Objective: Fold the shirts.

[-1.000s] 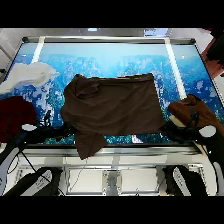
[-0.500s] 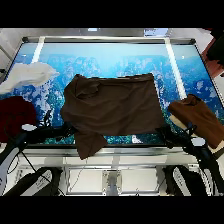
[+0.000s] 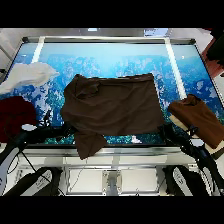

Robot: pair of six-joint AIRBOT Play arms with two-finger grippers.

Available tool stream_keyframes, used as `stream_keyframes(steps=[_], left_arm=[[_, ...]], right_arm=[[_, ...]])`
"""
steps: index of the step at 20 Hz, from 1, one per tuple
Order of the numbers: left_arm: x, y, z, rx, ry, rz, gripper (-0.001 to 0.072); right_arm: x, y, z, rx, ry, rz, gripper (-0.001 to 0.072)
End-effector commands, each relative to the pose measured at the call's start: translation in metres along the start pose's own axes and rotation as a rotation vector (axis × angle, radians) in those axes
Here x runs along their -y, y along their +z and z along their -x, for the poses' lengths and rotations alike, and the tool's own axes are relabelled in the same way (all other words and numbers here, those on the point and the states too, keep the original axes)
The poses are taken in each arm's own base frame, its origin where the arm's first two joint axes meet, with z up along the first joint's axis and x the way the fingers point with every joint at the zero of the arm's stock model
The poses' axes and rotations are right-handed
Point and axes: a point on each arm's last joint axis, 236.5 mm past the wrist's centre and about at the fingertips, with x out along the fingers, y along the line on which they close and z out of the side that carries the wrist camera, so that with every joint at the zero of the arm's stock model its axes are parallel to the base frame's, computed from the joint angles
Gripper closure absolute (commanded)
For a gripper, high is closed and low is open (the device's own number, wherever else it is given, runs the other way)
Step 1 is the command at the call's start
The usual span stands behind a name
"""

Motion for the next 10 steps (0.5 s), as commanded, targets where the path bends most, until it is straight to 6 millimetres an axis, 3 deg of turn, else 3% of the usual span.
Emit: stream_keyframes(steps=[1,2,4,6,8,10], left_arm=[[0.0,0.001,0.0,0.003,0.001,-0.001,0.0697],[0.0,0.001,0.0,0.005,0.002,-0.001,0.0698],[0.002,0.005,0.001,0.016,-0.003,-0.002,0.0698],[0.016,0.02,0.008,0.04,-0.021,-0.04,0.0698],[0.053,0.044,0.029,0.076,-0.071,-0.168,0.0698],[0.106,0.074,0.067,0.163,-0.12,-0.321,0.0699]], right_arm=[[0.001,0.009,-0.004,0.034,0.001,0.001,0.0471],[-0.004,0.013,-0.003,0.049,0.021,0.002,0.0476],[-0.019,0.016,-0.001,0.055,0.069,0.027,0.0681],[-0.049,0.014,0.006,0.033,0.134,0.173,0.0687],[-0.099,0.011,0.025,0.021,0.229,0.427,0.0688],[-0.158,0.01,0.061,0.054,0.335,0.643,0.069]])
